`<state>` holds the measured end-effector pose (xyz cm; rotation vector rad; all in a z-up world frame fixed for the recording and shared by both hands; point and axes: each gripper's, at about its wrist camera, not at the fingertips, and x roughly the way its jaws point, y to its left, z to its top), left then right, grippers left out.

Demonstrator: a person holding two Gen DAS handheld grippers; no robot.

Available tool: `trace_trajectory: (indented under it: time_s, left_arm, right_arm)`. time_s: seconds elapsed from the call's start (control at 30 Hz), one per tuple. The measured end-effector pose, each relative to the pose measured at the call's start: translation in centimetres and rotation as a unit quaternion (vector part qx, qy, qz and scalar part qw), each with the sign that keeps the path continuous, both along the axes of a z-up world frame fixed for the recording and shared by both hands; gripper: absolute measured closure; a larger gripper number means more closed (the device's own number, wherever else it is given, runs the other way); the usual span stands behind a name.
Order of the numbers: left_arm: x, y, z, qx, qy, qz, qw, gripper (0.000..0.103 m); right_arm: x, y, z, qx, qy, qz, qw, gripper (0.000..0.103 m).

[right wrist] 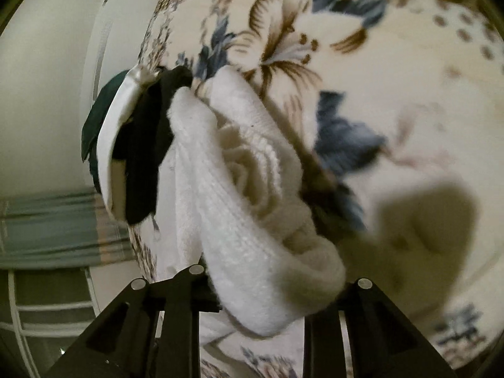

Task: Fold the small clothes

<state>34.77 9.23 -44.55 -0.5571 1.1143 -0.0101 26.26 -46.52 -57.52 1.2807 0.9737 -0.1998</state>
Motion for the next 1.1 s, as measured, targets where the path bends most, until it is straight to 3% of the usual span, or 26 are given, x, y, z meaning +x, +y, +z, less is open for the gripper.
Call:
trace_trajectory:
  time_s: [0.1,0.2,0.3,0.33,0.37,0.43,0.5,0.6,0.7,0.8,0.9,0.97,1.0,1.03,1.07,1.1]
  left_arm:
    - [-4.2,1.1,0.0,-0.001,0.027,-0.004,0.9996,0.095]
    - [-6.0,1.4,-2.1,0.006,0.065,-0.015,0.9977,0.094]
    - [-6.6,2.3,-4.4,-0.009,0.113,-0.004,0.9936,0.089]
    - [-6.5,2.6,-4.4,-0.008,0.121,-0.001,0.9926,0.085]
    - [-6.3,2.7,-4.0,-0.002,0.120,-0.001,0.9928,0.075]
    - [-5.8,2.9,-2.1,0.012,0.095,-0.010,0.9954,0.065]
    - [-4.8,2.7,-0.7,0.029,0.073,-0.023,0.9966,0.045]
    - [-1.4,1.4,0.8,0.058,0.041,-0.056,0.9959,0.043]
    - [3.0,-1.4,0.5,0.070,0.021,-0.112,0.9910,0.043]
    - [6.9,-5.0,-1.2,0.079,0.024,-0.173,0.9814,0.043]
    - [9.0,-7.9,-3.4,0.096,0.035,-0.225,0.9689,0.043]
    - [9.7,-9.1,-5.2,0.120,0.047,-0.246,0.9606,0.043]
    - [10.0,-9.6,-6.1,0.129,0.054,-0.254,0.9571,0.043]
    - [10.2,-9.9,-6.7,0.137,0.057,-0.257,0.9549,0.043]
    - [10.3,-10.0,-7.0,0.140,0.057,-0.259,0.9541,0.043]
    - [10.4,-9.9,-7.0,0.140,0.053,-0.257,0.9547,0.043]
  right_arm:
    - [-3.4,0.4,1.1,-0.001,0.019,0.016,1.000,0.078]
    - [-7.3,0.6,1.2,-0.004,0.048,0.030,0.998,0.078]
    - [-10.2,0.2,-1.1,-0.005,0.118,0.054,0.992,0.064]
    - [-10.6,-0.1,-1.6,-0.009,0.143,0.060,0.988,0.062]
    - [-11.1,-0.6,-1.9,-0.018,0.170,0.062,0.983,0.062]
    - [-11.5,-1.4,-0.5,-0.055,0.179,0.063,0.980,0.051]
    - [-11.1,-1.7,2.3,-0.126,0.177,0.079,0.973,0.049]
    - [-7.4,-1.1,6.3,-0.201,0.145,0.119,0.962,0.049]
    - [-1.1,0.4,7.7,-0.252,0.117,0.179,0.944,0.048]
    - [6.2,2.4,6.7,-0.279,0.113,0.239,0.923,0.048]
    - [11.4,4.3,3.5,-0.267,0.139,0.301,0.905,0.048]
    - [13.7,5.5,1.2,-0.282,0.164,0.338,0.883,0.049]
    - [14.2,5.9,0.5,-0.297,0.174,0.348,0.872,0.062]
    - [14.3,6.0,0.5,-0.312,0.173,0.342,0.869,0.092]
    - [14.3,5.8,0.8,-0.321,0.166,0.331,0.872,0.096]
    - [14.1,5.2,1.6,-0.323,0.152,0.309,0.881,0.097]
